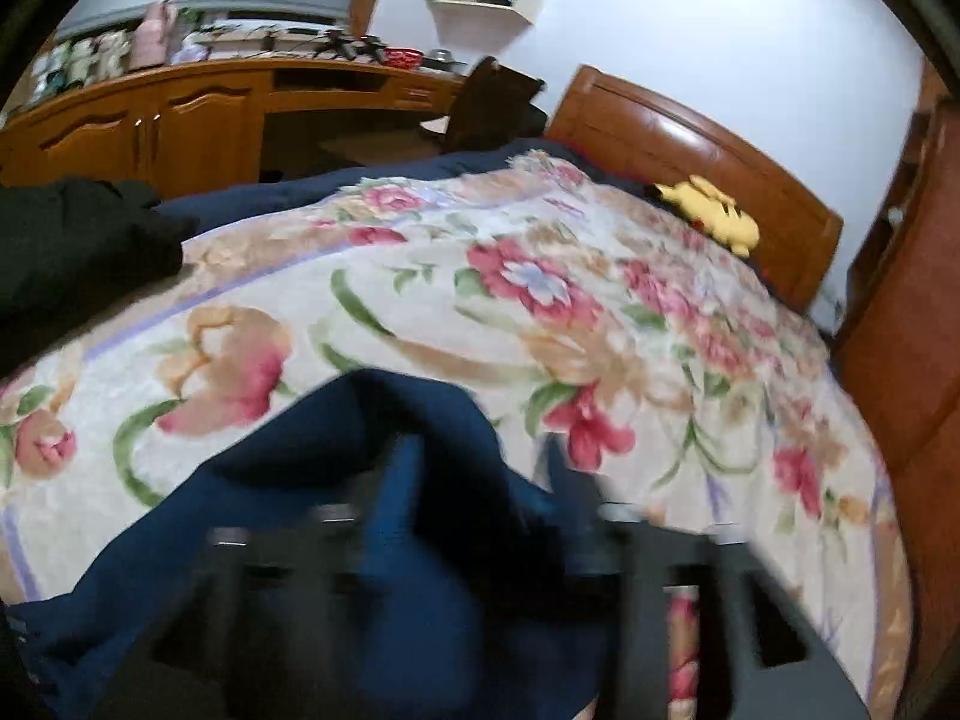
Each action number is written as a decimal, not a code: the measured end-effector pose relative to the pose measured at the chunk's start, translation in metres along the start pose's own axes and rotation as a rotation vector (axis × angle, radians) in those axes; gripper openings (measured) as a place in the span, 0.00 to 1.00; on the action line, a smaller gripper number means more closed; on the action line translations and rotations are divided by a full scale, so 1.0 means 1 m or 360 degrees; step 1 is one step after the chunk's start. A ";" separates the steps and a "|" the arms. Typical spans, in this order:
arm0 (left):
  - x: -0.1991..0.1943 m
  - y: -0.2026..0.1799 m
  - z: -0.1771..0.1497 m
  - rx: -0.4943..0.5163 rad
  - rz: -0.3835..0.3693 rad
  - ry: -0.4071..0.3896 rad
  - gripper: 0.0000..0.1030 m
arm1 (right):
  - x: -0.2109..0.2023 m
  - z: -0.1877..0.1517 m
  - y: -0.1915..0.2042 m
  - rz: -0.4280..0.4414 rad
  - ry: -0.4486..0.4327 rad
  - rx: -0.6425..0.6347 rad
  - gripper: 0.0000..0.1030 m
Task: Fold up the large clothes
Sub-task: 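Grasp the folded jacket bundle with the left tool, then grasp the bundle with the right tool while the left tool holds it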
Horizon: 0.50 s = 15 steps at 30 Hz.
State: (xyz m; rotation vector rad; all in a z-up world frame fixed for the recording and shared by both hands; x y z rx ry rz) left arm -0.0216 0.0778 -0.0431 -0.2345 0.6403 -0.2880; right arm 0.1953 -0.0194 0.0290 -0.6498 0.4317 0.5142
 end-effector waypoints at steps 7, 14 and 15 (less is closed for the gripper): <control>-0.001 0.000 -0.003 0.0015 0.0036 0.0007 0.20 | 0.000 -0.037 -0.028 0.0080 0.0079 0.0153 0.74; -0.001 0.002 -0.005 0.0017 0.0064 0.0014 0.20 | 0.011 -0.073 -0.051 0.0157 0.0190 0.0441 0.74; -0.001 0.002 -0.005 0.0016 0.0066 0.0015 0.20 | 0.013 -0.077 -0.054 0.0166 0.0196 0.0476 0.74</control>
Point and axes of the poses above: each gripper's, at about its wrist camera, not at the fingertips, and x roughly the way its jaws point, y to its left, z to its top, the point moved 5 cm from there along x, roughly the way its jaws point, and after that the axes turned 11 degrees about -x, right-handed, at the moved point
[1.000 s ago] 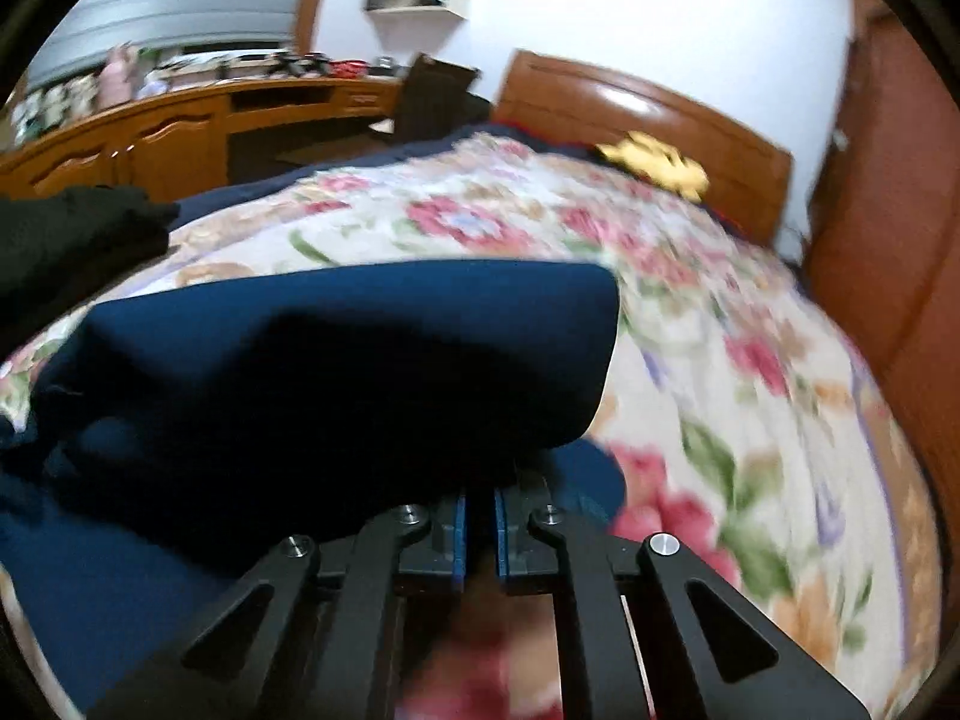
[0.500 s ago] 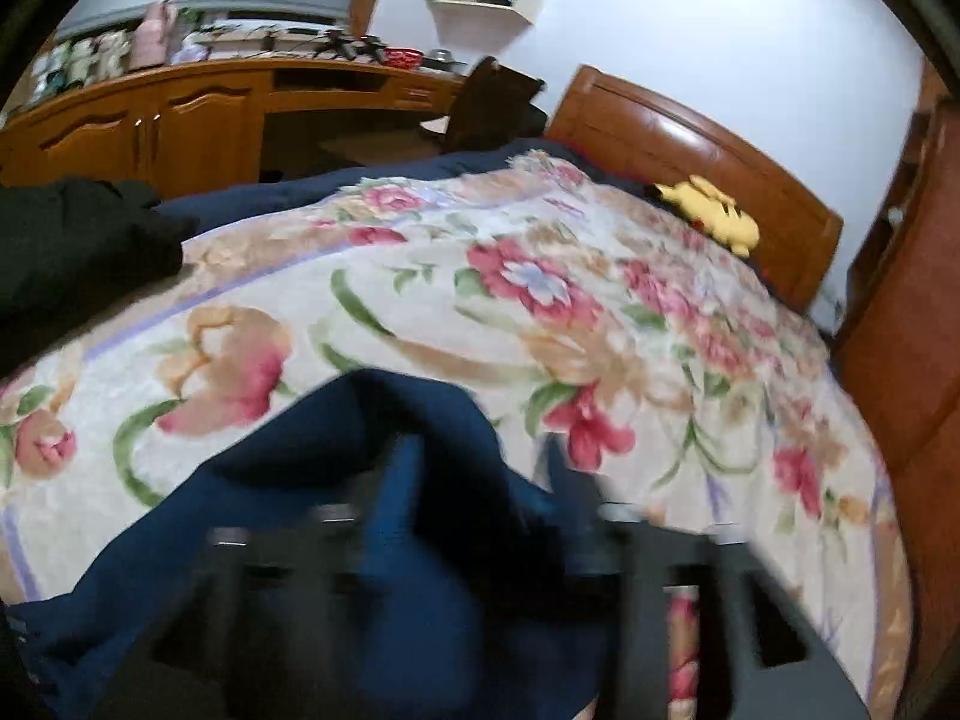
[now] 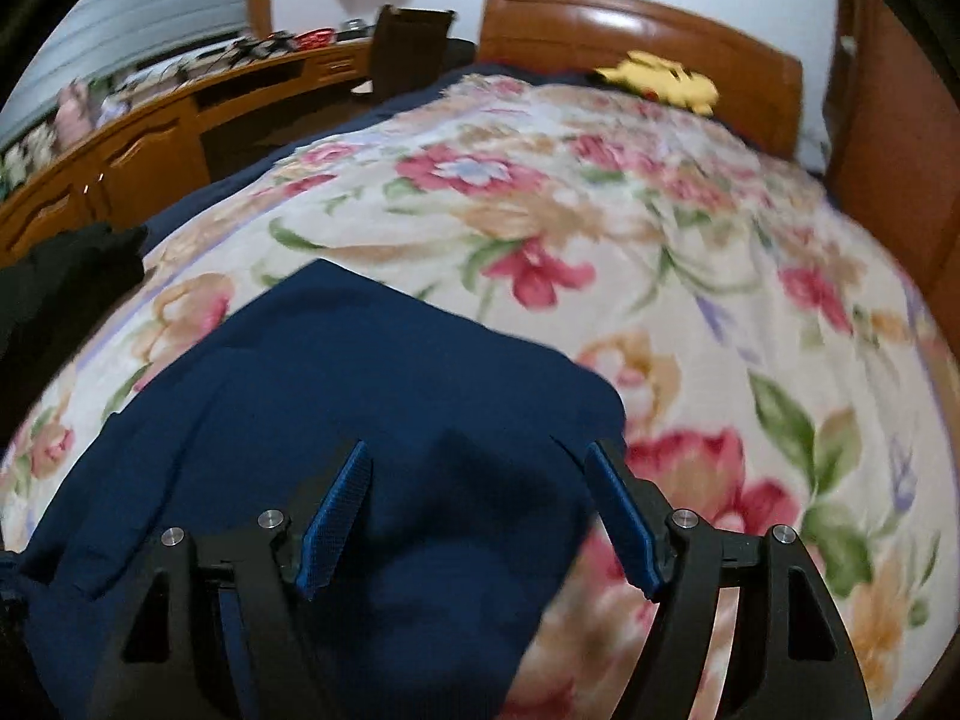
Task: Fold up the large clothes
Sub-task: 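Grasp the bundle with the right tool while the left tool holds it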
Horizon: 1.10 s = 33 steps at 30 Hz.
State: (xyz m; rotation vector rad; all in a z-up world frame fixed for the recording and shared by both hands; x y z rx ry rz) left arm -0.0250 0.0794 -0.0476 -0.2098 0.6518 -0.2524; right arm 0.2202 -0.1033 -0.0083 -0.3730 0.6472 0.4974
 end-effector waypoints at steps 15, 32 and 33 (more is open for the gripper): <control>0.002 0.003 0.001 -0.0010 -0.0014 0.0021 0.20 | 0.035 -0.016 -0.020 0.0118 0.0138 0.0218 0.23; -0.004 0.003 -0.004 -0.0015 0.0049 0.0004 0.29 | 0.039 -0.018 -0.011 0.0018 -0.0026 0.0127 0.12; -0.007 0.003 -0.003 -0.0018 0.0055 -0.0002 0.30 | 0.040 -0.018 -0.011 0.0021 -0.0015 0.0132 0.15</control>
Point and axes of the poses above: each gripper's, at about its wrist camera, not at the fingertips, and x roughly the way its jaws point, y to its left, z to its top, the point moved 5 cm from there along x, roughly the way its jaws point, and after that the axes turned 11 degrees about -x, right-handed, at the moved point
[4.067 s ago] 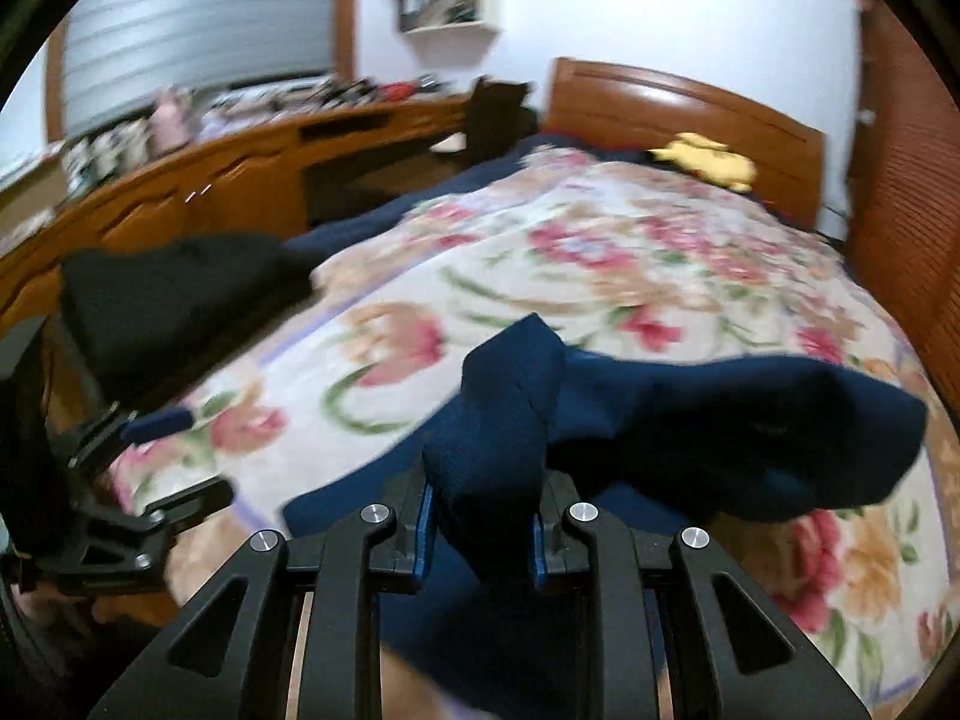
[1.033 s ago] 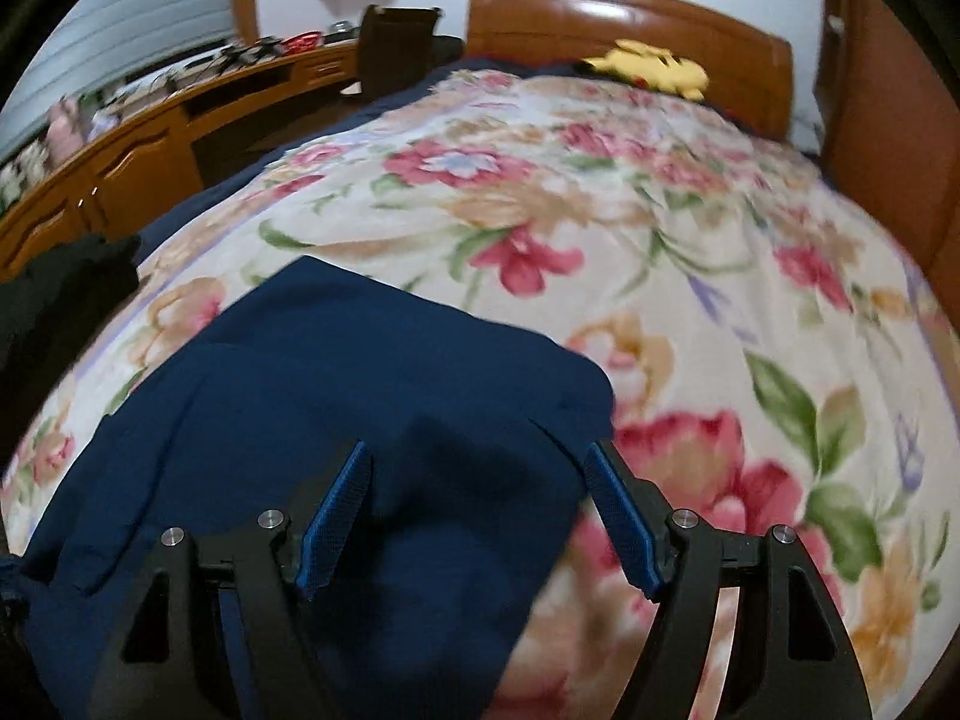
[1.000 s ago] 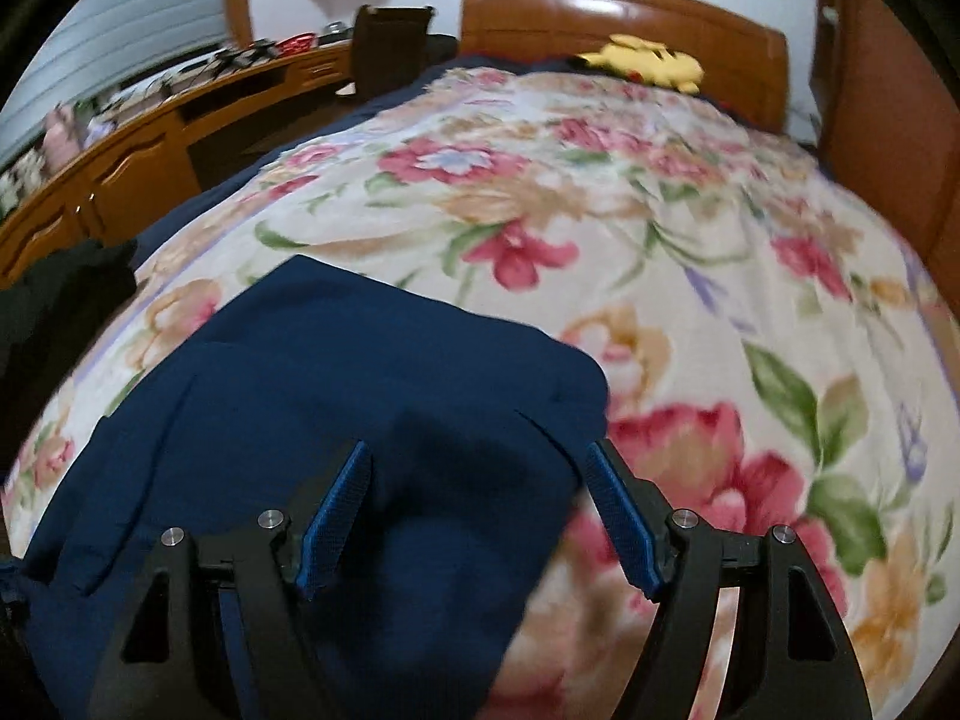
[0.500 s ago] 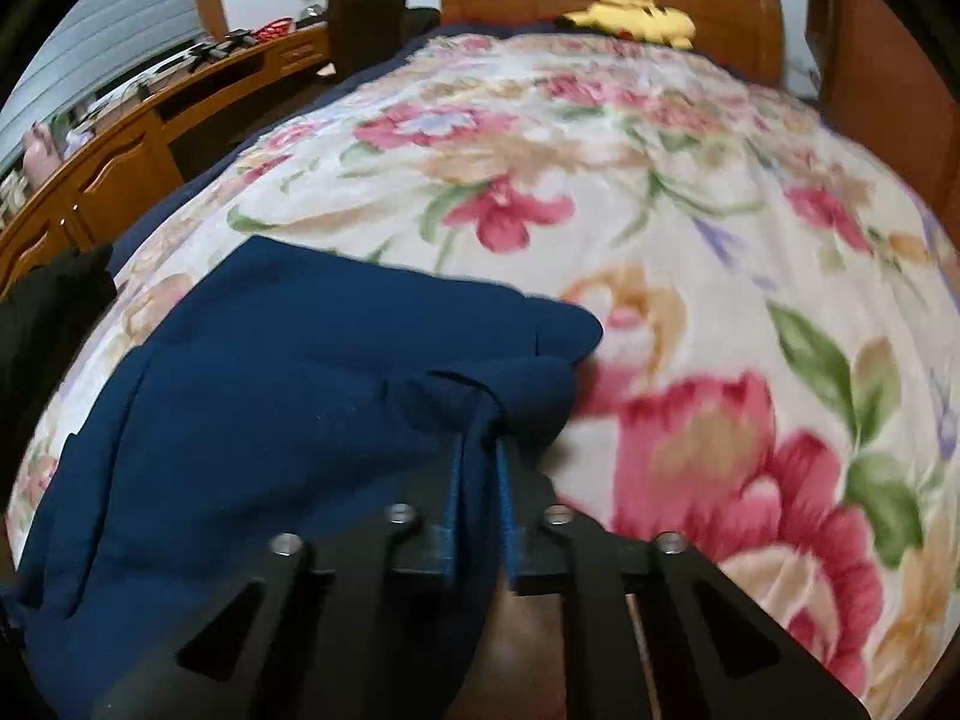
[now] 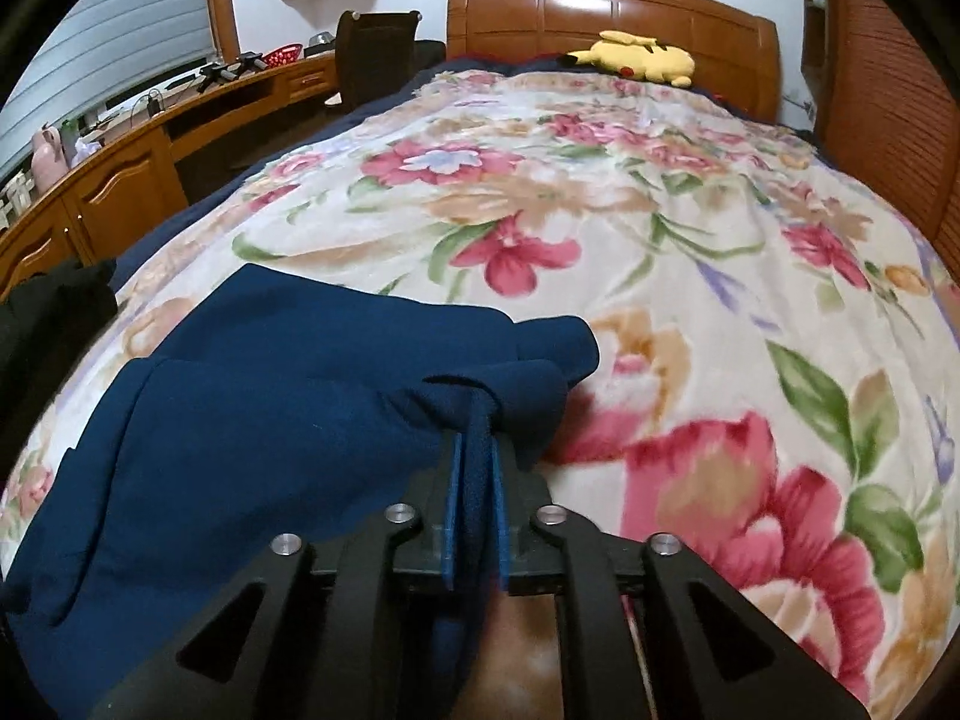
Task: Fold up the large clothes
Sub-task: 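Grasp the bundle with the right tool while the left tool holds it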
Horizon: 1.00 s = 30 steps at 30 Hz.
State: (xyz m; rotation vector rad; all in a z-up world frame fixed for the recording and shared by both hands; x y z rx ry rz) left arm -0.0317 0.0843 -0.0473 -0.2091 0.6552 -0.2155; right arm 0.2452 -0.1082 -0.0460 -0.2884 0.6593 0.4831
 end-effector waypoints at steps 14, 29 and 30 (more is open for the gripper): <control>-0.015 0.011 -0.023 0.0014 0.0027 0.0084 0.41 | 0.027 0.003 -0.019 0.0169 0.0115 0.0295 0.80; 0.017 0.014 -0.027 -0.0137 -0.0102 0.0208 0.15 | 0.026 -0.002 -0.021 0.0437 0.0007 0.0391 0.22; 0.016 0.013 -0.027 -0.0132 -0.0118 0.0210 0.12 | 0.020 -0.002 -0.023 0.0433 -0.0034 0.0390 0.20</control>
Point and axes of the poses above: each gripper's, at about its wrist camera, not at the fingertips, and x roughly the way its jaws point, y to its left, z to its top, the point moved 5 cm from there along x, roughly the way its jaws point, and after that the axes turned 11 degrees about -x, right-handed, at the moved point
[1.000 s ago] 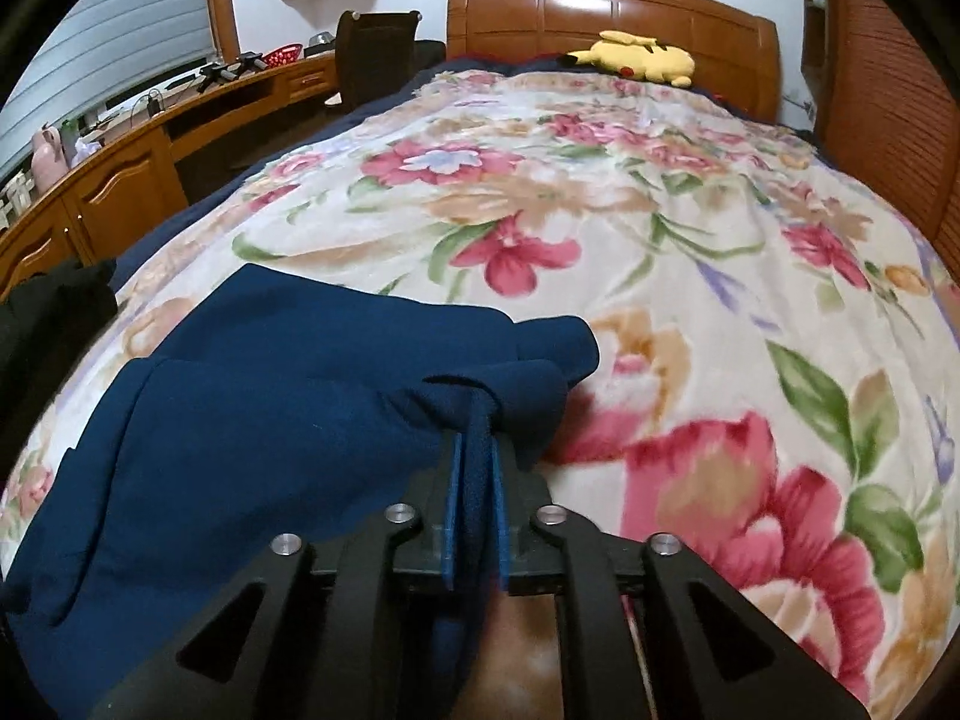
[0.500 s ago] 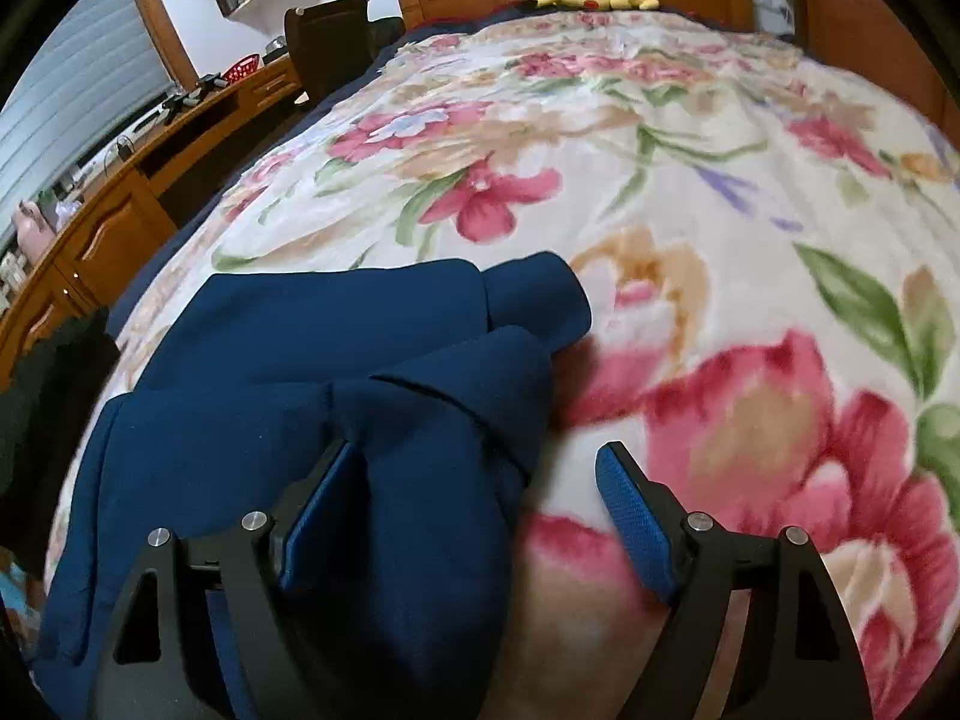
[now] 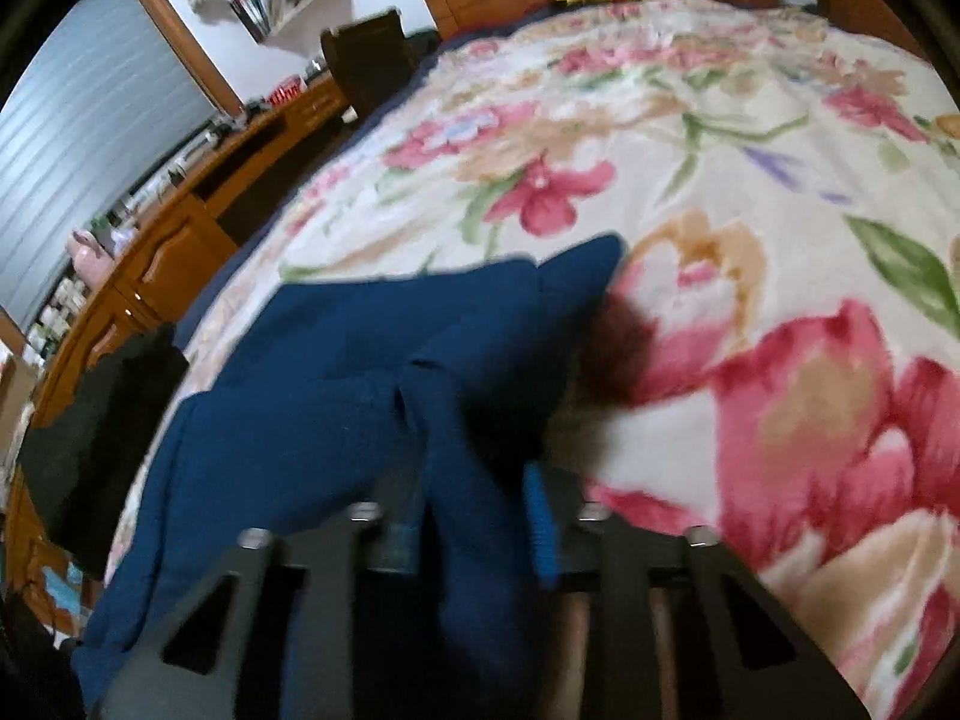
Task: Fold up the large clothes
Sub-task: 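Grasp the bundle with the right tool while the left tool holds it, then lift the jacket bundle with both tools and carry it toward the desk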
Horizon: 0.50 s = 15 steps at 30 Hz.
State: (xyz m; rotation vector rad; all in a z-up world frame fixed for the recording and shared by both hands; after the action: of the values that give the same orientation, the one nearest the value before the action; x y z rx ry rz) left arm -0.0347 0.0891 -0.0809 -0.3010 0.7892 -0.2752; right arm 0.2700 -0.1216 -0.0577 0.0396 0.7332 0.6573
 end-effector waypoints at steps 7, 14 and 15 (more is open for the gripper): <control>-0.030 -0.006 0.015 0.0073 0.0079 -0.0158 0.10 | -0.045 0.016 0.040 -0.0142 -0.0216 -0.0210 0.14; -0.085 0.028 0.055 0.0064 0.0184 -0.0344 0.09 | -0.058 0.038 0.093 -0.0171 -0.0324 -0.0349 0.14; -0.098 0.036 0.065 0.0074 0.0220 -0.0373 0.09 | -0.057 0.043 0.102 -0.0167 -0.0337 -0.0369 0.14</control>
State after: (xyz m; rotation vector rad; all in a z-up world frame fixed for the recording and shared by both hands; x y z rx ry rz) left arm -0.0488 0.1676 0.0130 -0.2289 0.5685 -0.1249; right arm 0.2102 -0.0650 0.0354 -0.1393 0.4489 0.6234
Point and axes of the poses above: each gripper's, at about its wrist camera, not at the fingertips, and x roughly the way its jaws point, y to its left, z to its top, the point moved 5 cm from there along x, roughly the way its jaws point, and after that the axes turned 11 degrees about -x, right-handed, at the moved point
